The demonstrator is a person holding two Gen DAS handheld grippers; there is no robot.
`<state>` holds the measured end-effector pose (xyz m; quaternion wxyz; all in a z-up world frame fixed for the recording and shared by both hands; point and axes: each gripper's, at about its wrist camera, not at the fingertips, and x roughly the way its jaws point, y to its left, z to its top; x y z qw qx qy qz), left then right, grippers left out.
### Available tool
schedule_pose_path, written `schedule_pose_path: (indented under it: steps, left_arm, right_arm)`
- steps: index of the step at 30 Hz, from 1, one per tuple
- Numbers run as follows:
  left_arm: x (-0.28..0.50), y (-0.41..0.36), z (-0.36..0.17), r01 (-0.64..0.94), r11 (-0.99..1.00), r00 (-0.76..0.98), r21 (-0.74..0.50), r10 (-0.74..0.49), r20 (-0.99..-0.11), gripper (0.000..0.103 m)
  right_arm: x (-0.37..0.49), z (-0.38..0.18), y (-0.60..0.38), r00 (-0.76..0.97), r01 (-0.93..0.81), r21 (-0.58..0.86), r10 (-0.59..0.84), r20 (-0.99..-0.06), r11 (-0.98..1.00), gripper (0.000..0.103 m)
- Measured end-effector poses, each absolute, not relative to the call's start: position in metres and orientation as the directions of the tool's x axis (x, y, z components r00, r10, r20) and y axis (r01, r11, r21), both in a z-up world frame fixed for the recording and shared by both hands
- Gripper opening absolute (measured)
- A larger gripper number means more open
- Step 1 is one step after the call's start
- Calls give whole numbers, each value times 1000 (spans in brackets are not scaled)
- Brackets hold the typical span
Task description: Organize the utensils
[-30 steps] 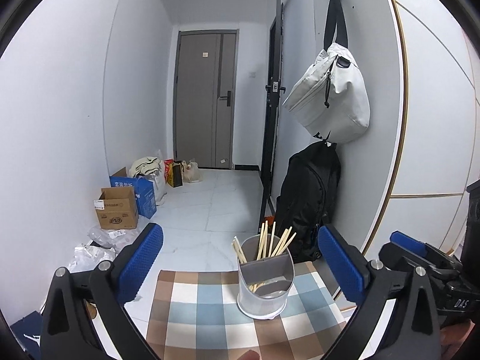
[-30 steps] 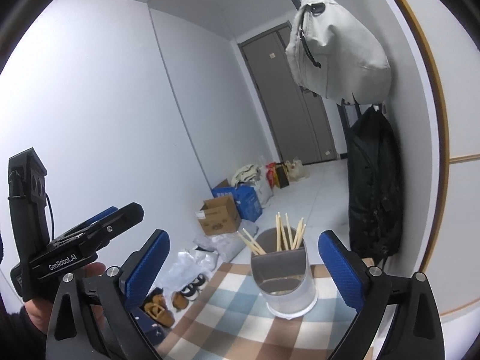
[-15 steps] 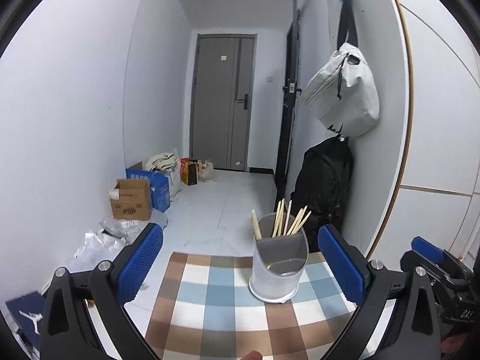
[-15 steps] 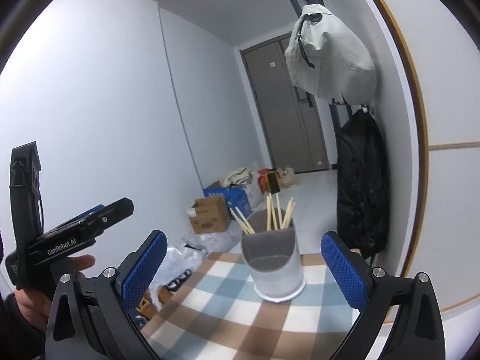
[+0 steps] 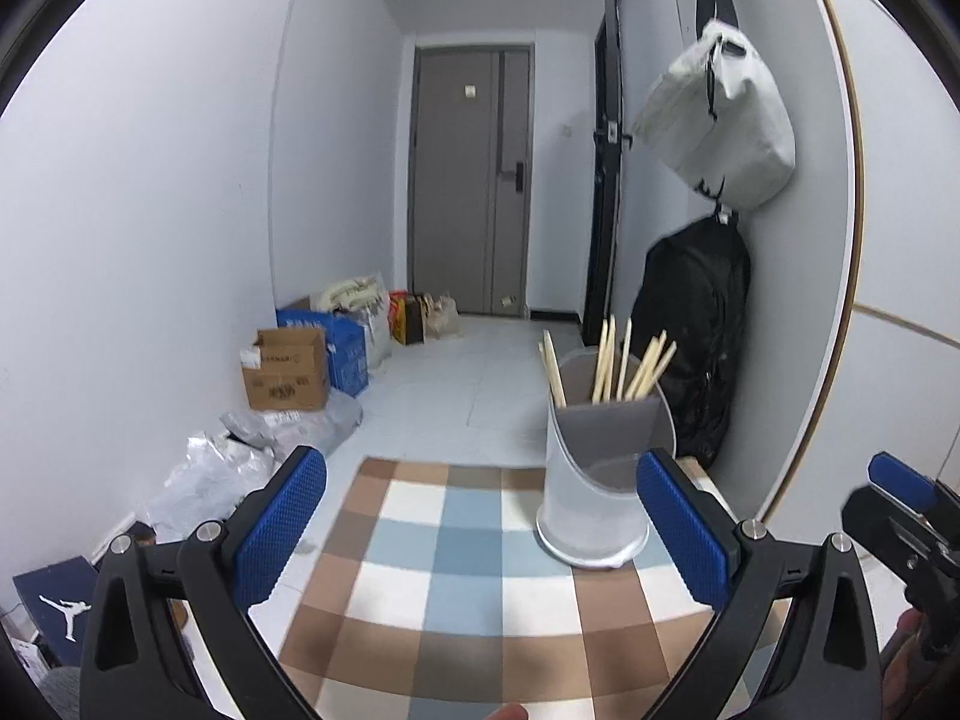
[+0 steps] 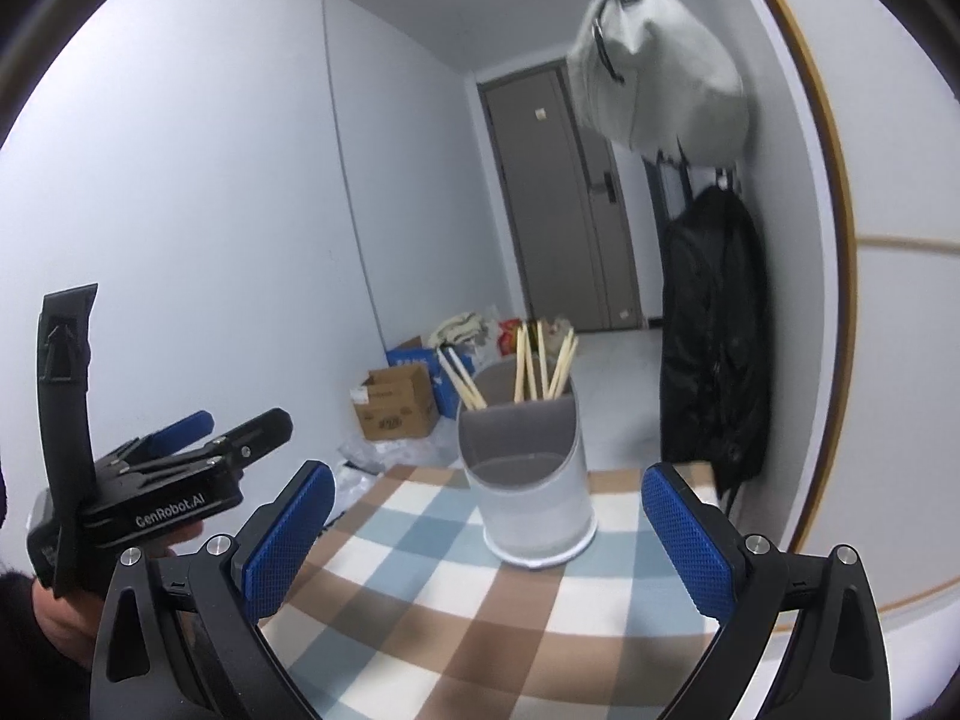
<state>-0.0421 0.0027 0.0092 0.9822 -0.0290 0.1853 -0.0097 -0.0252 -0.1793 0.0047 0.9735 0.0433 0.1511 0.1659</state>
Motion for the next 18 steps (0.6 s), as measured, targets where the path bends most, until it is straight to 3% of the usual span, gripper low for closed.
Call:
schedule_pose_path:
  steps: [18]
  left_arm:
    - [-14,-1,-1,5,999,910,-53,-27,-413,101]
  right_arm:
    - [13,-13,-171,887,-291,152,326,-328,945,103]
